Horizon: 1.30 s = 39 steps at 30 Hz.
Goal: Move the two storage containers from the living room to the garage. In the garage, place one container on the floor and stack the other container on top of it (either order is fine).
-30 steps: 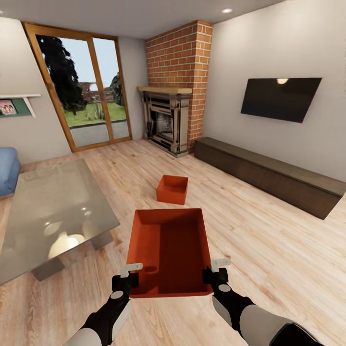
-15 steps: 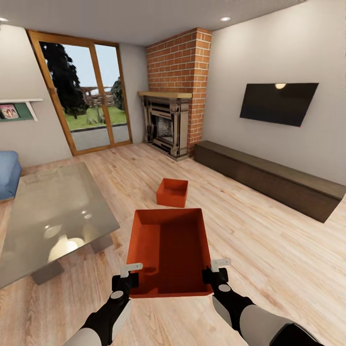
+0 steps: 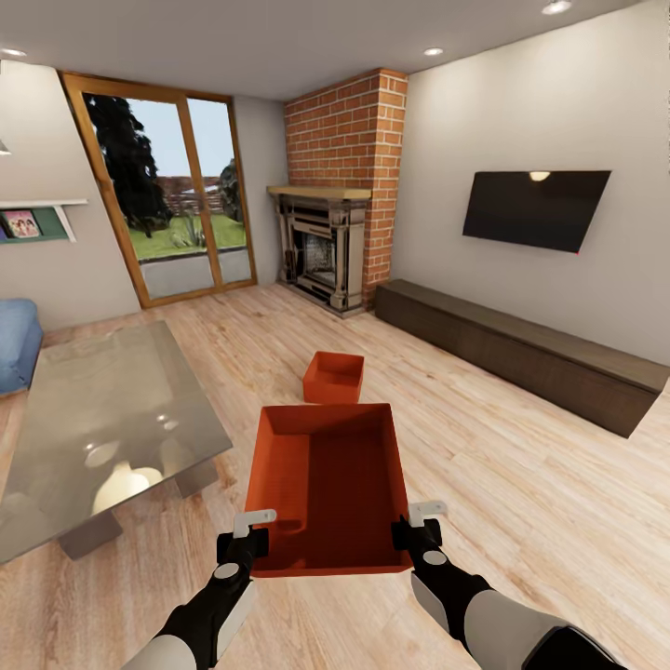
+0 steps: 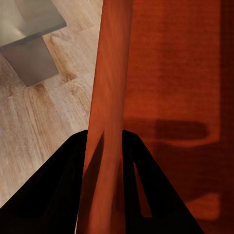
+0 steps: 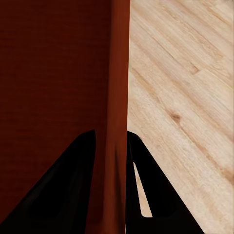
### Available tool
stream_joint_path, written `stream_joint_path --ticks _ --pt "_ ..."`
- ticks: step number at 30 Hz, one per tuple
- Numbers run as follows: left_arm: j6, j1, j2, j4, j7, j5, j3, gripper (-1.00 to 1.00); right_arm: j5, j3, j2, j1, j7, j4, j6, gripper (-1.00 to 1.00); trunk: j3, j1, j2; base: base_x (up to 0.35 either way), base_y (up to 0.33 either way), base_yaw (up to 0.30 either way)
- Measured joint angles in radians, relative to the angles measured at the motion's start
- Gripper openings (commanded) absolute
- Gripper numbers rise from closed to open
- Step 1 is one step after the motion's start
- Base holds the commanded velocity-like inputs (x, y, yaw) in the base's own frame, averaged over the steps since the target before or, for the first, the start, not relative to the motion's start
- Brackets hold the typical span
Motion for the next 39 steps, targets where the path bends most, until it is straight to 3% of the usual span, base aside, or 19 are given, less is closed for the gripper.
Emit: stream_joint_path --ticks 39 --pt "0.0 0.0 0.0 0.0 0.007 0.011 -0.012 -1.0 0.002 0.0 -0.002 0.0 0.001 -0.002 0.002 -1.0 0.061 0.0 0.0 0.0 0.0 0.0"
